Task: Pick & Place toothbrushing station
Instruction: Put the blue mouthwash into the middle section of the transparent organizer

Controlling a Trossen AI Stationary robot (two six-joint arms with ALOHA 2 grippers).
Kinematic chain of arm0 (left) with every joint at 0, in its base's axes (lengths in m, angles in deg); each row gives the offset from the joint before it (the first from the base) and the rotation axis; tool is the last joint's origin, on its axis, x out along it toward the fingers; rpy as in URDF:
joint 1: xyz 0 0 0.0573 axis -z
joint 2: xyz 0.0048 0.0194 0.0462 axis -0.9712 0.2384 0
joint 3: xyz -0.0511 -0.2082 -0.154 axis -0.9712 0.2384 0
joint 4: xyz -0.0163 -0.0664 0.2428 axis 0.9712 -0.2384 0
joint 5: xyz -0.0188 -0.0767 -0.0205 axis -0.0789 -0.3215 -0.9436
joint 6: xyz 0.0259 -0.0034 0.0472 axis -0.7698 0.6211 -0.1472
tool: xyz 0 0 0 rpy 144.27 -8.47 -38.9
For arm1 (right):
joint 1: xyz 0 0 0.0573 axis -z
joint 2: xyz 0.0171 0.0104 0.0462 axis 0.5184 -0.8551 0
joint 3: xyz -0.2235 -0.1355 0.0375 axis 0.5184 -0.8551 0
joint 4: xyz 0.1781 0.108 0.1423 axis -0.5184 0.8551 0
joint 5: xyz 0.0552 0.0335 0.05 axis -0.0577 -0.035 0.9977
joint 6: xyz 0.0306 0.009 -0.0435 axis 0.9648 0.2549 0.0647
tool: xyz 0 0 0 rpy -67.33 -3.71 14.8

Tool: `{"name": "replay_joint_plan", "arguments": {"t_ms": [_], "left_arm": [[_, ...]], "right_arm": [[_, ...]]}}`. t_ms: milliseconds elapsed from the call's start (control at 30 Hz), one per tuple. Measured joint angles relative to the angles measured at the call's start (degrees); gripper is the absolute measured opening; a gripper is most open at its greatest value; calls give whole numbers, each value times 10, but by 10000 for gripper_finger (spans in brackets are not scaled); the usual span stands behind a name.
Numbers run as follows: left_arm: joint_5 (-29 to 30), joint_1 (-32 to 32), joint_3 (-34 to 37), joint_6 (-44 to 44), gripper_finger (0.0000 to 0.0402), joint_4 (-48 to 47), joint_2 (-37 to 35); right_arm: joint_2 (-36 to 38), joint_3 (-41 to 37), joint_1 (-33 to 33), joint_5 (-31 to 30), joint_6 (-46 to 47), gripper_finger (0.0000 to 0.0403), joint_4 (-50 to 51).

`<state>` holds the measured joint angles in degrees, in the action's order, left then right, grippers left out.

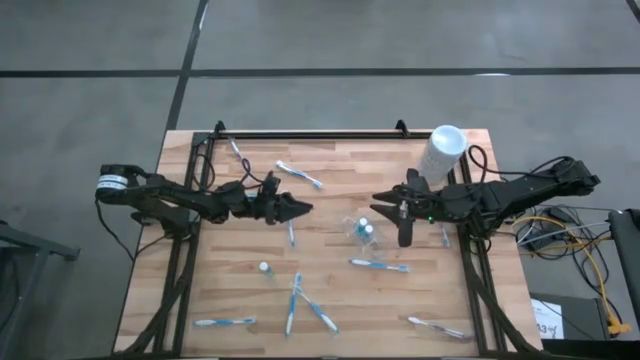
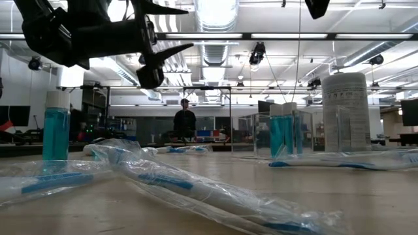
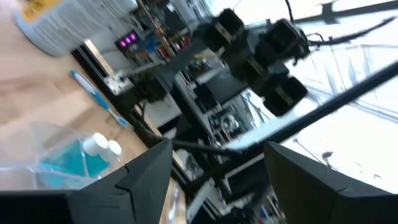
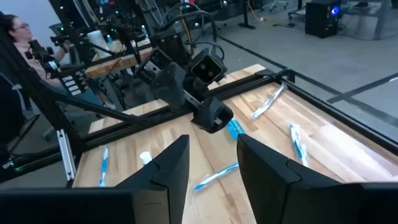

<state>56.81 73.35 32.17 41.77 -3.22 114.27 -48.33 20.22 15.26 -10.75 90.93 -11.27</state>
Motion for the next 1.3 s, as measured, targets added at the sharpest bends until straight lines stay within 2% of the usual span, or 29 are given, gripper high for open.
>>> {"name": "replay_joint_plan", "arguments": {"t_ms": [200,367,533,700,867,967,1067,1167,1300], "left_arm": [[-15,-2,0,-18,259,0,0],[-28,-2,0,19,259,0,0],[-37,-7,0,20,259,0,0],[-44,-12,0,-69,252,-1,-25],[-43,-15,0,-131,249,-34,-101],[-42,-15,0,-147,249,-123,-168],[-28,-15,-6,-168,249,-268,-239],[-6,-15,-46,-195,249,-471,-303],[53,-15,-149,-238,249,-796,-346]], "right_arm": [[-3,0,0,0,0,133,2],[-3,0,0,0,-4,132,2],[-4,0,0,0,-5,125,2],[-4,0,0,0,-5,121,2],[-4,0,0,0,-5,124,2],[-4,0,0,0,-5,127,3],[-4,0,0,0,-5,130,3],[-4,0,0,0,-7,128,3],[-4,0,1,0,-7,122,3]]}}
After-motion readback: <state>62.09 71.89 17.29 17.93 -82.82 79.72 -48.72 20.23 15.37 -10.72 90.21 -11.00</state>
